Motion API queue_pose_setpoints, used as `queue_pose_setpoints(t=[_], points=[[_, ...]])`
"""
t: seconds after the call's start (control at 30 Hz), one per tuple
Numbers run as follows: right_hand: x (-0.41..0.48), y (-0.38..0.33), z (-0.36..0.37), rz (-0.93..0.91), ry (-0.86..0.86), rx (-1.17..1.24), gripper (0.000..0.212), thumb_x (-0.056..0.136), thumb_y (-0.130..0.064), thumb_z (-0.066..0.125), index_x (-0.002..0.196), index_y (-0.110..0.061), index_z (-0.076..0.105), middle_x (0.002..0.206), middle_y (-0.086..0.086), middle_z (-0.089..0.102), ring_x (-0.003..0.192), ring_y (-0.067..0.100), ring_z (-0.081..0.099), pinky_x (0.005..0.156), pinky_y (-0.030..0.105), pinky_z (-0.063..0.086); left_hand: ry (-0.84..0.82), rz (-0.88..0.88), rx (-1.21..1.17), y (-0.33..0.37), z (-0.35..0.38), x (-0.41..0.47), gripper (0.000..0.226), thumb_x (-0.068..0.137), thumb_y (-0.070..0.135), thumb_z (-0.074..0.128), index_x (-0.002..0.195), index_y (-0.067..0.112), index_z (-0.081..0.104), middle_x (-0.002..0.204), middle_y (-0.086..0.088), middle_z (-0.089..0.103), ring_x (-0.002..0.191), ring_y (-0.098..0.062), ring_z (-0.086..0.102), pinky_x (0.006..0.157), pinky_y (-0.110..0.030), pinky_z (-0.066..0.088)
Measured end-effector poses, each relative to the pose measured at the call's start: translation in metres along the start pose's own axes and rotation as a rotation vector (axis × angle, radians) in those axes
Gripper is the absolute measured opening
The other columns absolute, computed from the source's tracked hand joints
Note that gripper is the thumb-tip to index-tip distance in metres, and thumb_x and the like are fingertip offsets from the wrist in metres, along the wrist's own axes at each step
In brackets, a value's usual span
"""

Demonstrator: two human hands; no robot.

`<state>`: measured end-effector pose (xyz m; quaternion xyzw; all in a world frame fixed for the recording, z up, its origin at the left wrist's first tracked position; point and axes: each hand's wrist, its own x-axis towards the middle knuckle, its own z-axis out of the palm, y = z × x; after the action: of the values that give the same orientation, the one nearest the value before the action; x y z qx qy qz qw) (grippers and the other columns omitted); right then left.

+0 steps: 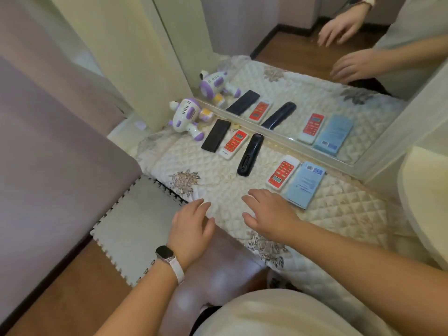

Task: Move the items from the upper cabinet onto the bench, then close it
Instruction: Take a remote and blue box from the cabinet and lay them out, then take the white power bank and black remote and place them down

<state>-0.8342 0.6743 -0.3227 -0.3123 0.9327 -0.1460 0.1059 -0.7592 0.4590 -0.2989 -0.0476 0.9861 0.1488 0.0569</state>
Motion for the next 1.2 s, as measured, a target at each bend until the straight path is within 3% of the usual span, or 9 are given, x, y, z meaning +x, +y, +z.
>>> queue_pose_setpoints(t=[0.17,0.47,0.67,0.97,1.2], points=[[0.014,-0.072,0.008,-0.148,-0.020,-0.021,0.052,0.083,-0.046,0.040,0.112,-0.010,0.064,0.108,0.012,0.064,0.096,0.034,0.060,0.073,0.043,0.052,0.076,-0.101,0.015,-0.047,-0.016,-0.053,0.052,0.089,0.044,0.040,0.130,0.019,0.060,0.135,-0.003,0.058,0.123,-0.024,0.053,0.101,-0.041,0.039],[0.006,-0.238,0.040,-0.365,-0.027,-0.144,0.056,0.088,-0.050,0.031,0.120,-0.013,0.058,0.119,0.008,0.059,0.110,0.029,0.054,0.086,0.043,0.048,0.226,-0.242,0.016,-0.163,-0.040,-0.194,0.042,0.088,0.035,0.055,0.126,0.018,0.062,0.130,-0.006,0.061,0.120,-0.028,0.056,0.102,-0.045,0.041],[-0.005,-0.353,0.073,-0.559,-0.011,-0.192,0.047,0.087,-0.046,0.043,0.117,-0.014,0.060,0.114,0.007,0.062,0.105,0.029,0.057,0.081,0.040,0.050,0.343,-0.349,0.085,-0.233,-0.052,-0.300,0.042,0.087,0.040,0.048,0.120,0.019,0.064,0.126,-0.005,0.063,0.116,-0.025,0.057,0.099,-0.042,0.041],[-0.012,-0.503,0.110,-0.917,-0.017,-0.229,0.050,0.087,-0.050,0.040,0.118,-0.016,0.061,0.117,0.005,0.063,0.109,0.028,0.059,0.084,0.038,0.049,0.521,-0.697,0.094,-0.288,-0.068,-0.431,0.044,0.088,0.044,0.045,0.124,0.024,0.063,0.130,-0.001,0.061,0.124,-0.022,0.052,0.106,-0.046,0.035],[0.003,-0.593,0.136,-1.167,-0.058,-0.182,0.054,0.089,-0.050,0.040,0.123,-0.014,0.061,0.121,0.009,0.063,0.112,0.032,0.058,0.090,0.043,0.049,0.530,-0.952,0.117,-0.323,-0.078,-0.490,0.045,0.090,0.045,0.046,0.129,0.026,0.060,0.135,0.000,0.058,0.128,-0.021,0.049,0.108,-0.046,0.032]])
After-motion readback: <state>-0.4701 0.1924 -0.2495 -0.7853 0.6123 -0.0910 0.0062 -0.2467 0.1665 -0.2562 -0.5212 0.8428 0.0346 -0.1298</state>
